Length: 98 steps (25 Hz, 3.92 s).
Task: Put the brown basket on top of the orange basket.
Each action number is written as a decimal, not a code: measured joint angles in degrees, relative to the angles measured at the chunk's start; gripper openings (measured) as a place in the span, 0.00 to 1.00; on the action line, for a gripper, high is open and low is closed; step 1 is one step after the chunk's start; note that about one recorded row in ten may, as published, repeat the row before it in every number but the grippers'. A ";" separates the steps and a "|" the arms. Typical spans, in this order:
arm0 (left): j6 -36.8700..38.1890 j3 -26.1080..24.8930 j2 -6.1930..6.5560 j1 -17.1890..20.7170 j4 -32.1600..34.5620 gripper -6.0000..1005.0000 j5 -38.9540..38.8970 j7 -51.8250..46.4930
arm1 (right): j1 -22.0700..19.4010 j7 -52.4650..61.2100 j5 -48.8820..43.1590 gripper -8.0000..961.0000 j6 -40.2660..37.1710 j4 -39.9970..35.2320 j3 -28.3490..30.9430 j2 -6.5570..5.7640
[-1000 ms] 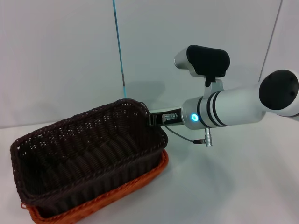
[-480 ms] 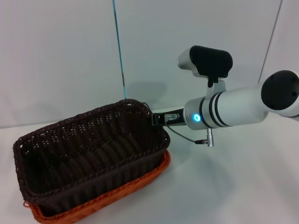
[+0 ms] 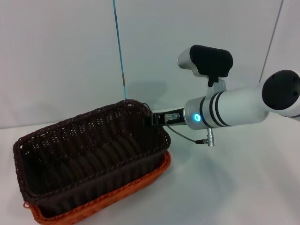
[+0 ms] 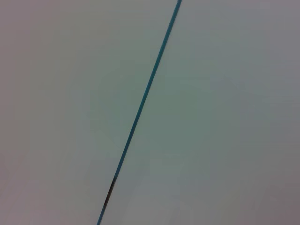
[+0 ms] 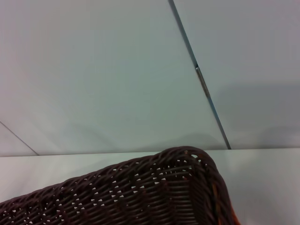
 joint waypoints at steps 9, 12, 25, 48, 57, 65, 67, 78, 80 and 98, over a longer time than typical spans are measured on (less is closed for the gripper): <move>-0.04 0.00 0.00 0.00 -0.07 0.79 -0.06 -0.02 | 0.00 -0.07 0.03 0.64 -0.06 0.06 0.03 0.10; -0.08 0.00 0.00 0.00 -0.14 0.80 -0.07 -0.08 | 0.00 -0.08 0.04 0.75 0.10 0.14 0.03 0.10; -0.04 0.00 0.00 -0.09 -0.29 0.80 -0.07 -0.10 | -2.55 0.10 -0.12 0.84 1.10 4.42 0.11 -0.05; -0.09 -0.09 -0.01 -0.09 -0.37 0.80 -0.07 -0.18 | -12.81 -3.26 -5.54 0.84 5.55 25.92 5.69 -0.33; -0.10 -0.93 -0.81 -0.08 -0.52 0.80 -0.88 -0.18 | -20.62 -14.91 1.70 0.83 4.63 34.08 10.54 -0.30; -1.51 -1.56 -2.07 0.55 -0.65 0.80 -3.35 0.06 | -22.94 -29.80 19.50 0.83 6.04 28.57 16.76 -0.32; -1.57 -1.56 -2.21 0.60 -0.72 0.80 -3.36 0.07 | -22.47 -35.51 25.09 0.83 8.42 25.07 19.50 -0.39; -5.42 -1.59 -3.02 1.15 -0.27 0.80 -3.37 0.31 | -19.37 -60.47 34.23 0.83 20.78 8.29 32.31 -0.52; -5.77 -1.59 -3.65 1.34 -0.09 0.80 -3.37 0.67 | -19.29 -64.02 34.29 0.83 20.89 6.16 32.88 -0.53; -8.21 -4.27 -7.62 2.75 0.48 0.80 -3.31 7.64 | -18.97 -75.86 34.47 0.83 18.71 -0.48 35.83 -0.51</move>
